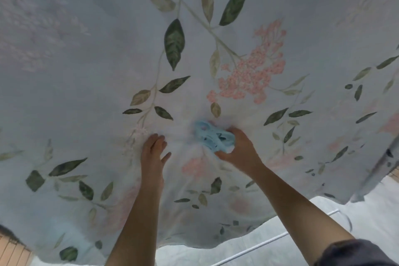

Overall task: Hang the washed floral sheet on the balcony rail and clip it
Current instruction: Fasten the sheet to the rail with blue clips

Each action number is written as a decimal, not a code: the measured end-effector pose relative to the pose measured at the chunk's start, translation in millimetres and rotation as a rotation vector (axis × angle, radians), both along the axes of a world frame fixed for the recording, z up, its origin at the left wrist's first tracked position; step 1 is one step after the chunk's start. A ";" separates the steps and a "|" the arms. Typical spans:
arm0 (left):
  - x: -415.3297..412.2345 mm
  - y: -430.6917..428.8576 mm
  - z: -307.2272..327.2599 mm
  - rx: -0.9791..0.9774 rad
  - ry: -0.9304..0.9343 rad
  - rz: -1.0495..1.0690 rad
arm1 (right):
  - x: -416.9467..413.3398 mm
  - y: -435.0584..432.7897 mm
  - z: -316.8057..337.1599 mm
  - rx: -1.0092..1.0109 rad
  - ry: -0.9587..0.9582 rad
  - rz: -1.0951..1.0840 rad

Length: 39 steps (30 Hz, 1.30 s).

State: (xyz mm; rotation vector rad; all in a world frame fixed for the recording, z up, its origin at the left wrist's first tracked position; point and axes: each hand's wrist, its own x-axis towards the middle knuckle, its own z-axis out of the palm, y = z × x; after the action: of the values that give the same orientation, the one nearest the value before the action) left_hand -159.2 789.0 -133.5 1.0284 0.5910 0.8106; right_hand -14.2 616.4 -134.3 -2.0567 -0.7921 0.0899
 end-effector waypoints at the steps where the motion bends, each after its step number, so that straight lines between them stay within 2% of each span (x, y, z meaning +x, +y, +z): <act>1: 1.4 3.5 -0.6 -0.026 0.001 0.043 | 14.9 -8.6 -9.9 -0.047 -0.055 -0.163; 3: 3.1 9.6 -1.2 -0.048 0.009 0.115 | 35.4 -22.2 -28.1 -0.131 -0.024 -0.360; 4: 6.8 9.4 -1.9 -0.050 0.010 0.129 | 40.8 -26.2 -35.0 -0.169 -0.005 -0.360; 6: 15.7 1.9 -3.1 -0.045 0.009 0.105 | 38.0 -25.0 -37.5 -0.184 -0.040 -0.221; 8: 28.0 -14.5 -0.9 -0.049 0.021 0.065 | 28.5 -17.2 -28.8 -0.114 -0.078 -0.011; 10: 40.3 -31.2 -0.9 -0.057 0.037 0.059 | 29.1 -15.8 -17.7 -0.015 -0.174 0.063; 13: 49.7 -47.2 -2.9 -0.083 0.016 0.146 | 67.4 -42.9 -16.0 0.011 -0.260 -0.161; 15: 53.5 -58.4 -3.5 -0.078 0.011 0.200 | 98.4 -79.6 -23.8 -0.068 -0.161 -0.356; 17: 59.9 -74.6 -1.6 -0.071 0.003 0.209 | 118.2 -107.9 -31.5 -0.130 -0.120 -0.415; 19: 74.3 -98.5 -0.4 -0.064 0.002 0.196 | 124.5 -120.0 -31.5 -0.106 -0.162 -0.263; 22: 96.5 -134.0 1.8 -0.080 0.003 0.180 | 114.6 -121.1 -15.8 -0.044 -0.207 0.101; 23: 104.0 -146.1 2.1 -0.078 0.008 0.187 | 121.9 -124.9 -11.9 -0.019 -0.221 0.151; 25: 111.9 -158.1 4.4 -0.068 0.014 0.189 | 144.7 -135.3 -6.0 0.032 -0.238 0.086; 29: 123.1 -168.3 10.5 0.010 0.058 0.210 | 204.4 -180.8 -10.3 0.061 -0.095 -0.345; 30: 125.2 -169.0 11.2 0.028 0.069 0.223 | 207.5 -188.1 -12.2 0.066 -0.064 -0.393; 31: 129.7 -170.6 11.0 0.047 0.081 0.235 | 208.1 -192.8 -15.1 0.079 -0.073 -0.386; 33: 140.8 -173.4 9.3 0.127 0.153 0.263 | 194.3 -190.0 -15.9 0.127 -0.181 -0.202; 36: 158.5 -175.2 5.4 0.400 0.391 0.335 | 170.6 -172.4 -9.5 0.104 -0.248 0.077; 39: 177.9 -174.6 6.5 0.542 0.461 0.356 | 190.5 -170.1 -6.1 0.098 -0.277 0.019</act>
State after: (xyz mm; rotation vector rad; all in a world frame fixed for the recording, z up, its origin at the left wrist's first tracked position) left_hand 18.7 614.4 -127.0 1.6590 0.9977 1.0870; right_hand 176.3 446.3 -140.3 -1.9926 -0.9648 -0.2242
